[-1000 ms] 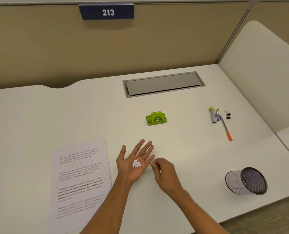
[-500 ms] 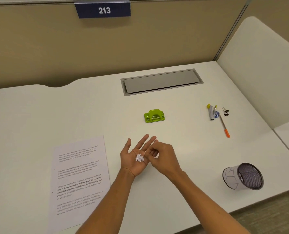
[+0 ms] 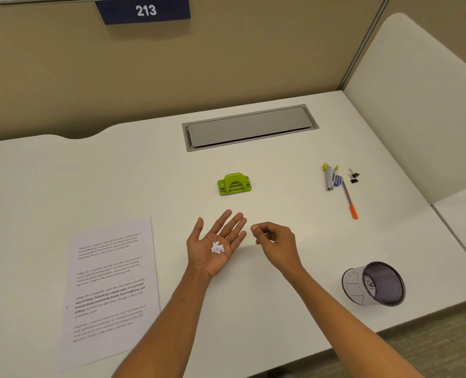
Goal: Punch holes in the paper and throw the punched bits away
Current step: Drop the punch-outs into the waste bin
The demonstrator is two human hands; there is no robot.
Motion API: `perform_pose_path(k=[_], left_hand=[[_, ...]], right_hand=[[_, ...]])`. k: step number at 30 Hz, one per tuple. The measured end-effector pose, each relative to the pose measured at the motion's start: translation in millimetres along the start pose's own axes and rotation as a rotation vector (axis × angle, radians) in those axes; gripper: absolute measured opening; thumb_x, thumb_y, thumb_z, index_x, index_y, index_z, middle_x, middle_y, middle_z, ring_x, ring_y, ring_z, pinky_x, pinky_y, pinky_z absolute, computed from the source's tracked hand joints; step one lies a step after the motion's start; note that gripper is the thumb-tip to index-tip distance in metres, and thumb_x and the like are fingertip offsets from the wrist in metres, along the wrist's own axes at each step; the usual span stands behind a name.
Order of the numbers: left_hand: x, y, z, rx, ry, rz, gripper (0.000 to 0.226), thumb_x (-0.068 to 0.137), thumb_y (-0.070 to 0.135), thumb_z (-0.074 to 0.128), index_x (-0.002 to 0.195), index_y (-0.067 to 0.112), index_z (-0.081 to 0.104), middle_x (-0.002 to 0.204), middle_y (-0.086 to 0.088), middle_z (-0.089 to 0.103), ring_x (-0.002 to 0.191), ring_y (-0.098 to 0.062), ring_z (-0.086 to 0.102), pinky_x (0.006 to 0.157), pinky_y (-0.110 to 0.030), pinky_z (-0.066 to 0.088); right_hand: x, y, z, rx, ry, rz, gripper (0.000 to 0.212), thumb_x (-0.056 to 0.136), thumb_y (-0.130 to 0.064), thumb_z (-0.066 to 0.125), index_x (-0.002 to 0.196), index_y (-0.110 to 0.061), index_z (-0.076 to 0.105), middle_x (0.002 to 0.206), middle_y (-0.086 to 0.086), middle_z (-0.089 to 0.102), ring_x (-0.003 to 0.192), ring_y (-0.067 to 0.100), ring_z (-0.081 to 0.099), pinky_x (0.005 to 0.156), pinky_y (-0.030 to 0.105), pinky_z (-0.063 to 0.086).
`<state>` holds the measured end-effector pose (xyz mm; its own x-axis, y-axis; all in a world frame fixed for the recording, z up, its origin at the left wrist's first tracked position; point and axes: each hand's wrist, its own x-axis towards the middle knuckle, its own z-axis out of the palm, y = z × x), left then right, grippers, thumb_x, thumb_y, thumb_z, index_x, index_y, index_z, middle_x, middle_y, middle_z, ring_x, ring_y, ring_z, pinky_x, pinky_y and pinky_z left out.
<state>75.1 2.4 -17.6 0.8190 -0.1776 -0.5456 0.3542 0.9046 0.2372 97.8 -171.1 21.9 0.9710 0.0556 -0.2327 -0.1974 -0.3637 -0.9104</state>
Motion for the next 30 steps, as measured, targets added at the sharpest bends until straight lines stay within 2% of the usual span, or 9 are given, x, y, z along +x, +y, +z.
perform_pose_path(k=[5, 8, 20, 30], left_hand=[[10.0, -15.8, 20.8, -0.007, -0.001, 0.056, 0.068, 0.095, 0.053, 0.043, 0.138, 0.002, 0.05, 0.144, -0.025, 0.048, 0.135, -0.04, 0.045, 0.113, -0.054, 0.033], [14.1, -29.5, 37.6, -0.018, 0.002, 0.072, 0.071, 0.094, 0.054, 0.043, 0.14, 0.001, 0.047, 0.142, -0.025, 0.05, 0.133, -0.041, 0.047, 0.111, -0.054, 0.035], [26.5, -95.6, 95.8, -0.106, -0.115, 0.127, 0.072, 0.098, 0.053, 0.038, 0.144, -0.002, 0.04, 0.149, -0.023, 0.043, 0.137, -0.039, 0.042, 0.112, -0.05, 0.038], [40.5, -149.3, 135.3, -0.107, -0.107, 0.101, 0.067, 0.1, 0.05, 0.037, 0.137, -0.003, 0.049, 0.141, -0.023, 0.052, 0.128, -0.039, 0.053, 0.107, -0.049, 0.042]], right_hand=[[11.5, -0.8, -26.1, 0.102, -0.078, 0.079, 0.017, 0.093, -0.02, 0.06, 0.088, -0.019, 0.076, 0.084, -0.01, 0.074, 0.067, 0.007, 0.067, 0.066, 0.025, 0.051], [18.8, -4.4, -45.4, 0.139, -0.109, 0.089, 0.019, 0.095, -0.024, 0.059, 0.089, -0.019, 0.076, 0.082, -0.005, 0.073, 0.067, 0.006, 0.066, 0.064, 0.027, 0.051], [34.2, -10.8, -138.7, 0.396, -0.156, 0.189, 0.031, 0.099, -0.035, 0.055, 0.092, -0.012, 0.075, 0.081, -0.002, 0.068, 0.07, 0.01, 0.063, 0.064, 0.026, 0.048], [45.4, -0.1, -190.2, 0.523, -0.087, 0.287, 0.031, 0.099, -0.037, 0.053, 0.092, -0.014, 0.073, 0.083, -0.001, 0.067, 0.072, 0.013, 0.063, 0.065, 0.027, 0.048]])
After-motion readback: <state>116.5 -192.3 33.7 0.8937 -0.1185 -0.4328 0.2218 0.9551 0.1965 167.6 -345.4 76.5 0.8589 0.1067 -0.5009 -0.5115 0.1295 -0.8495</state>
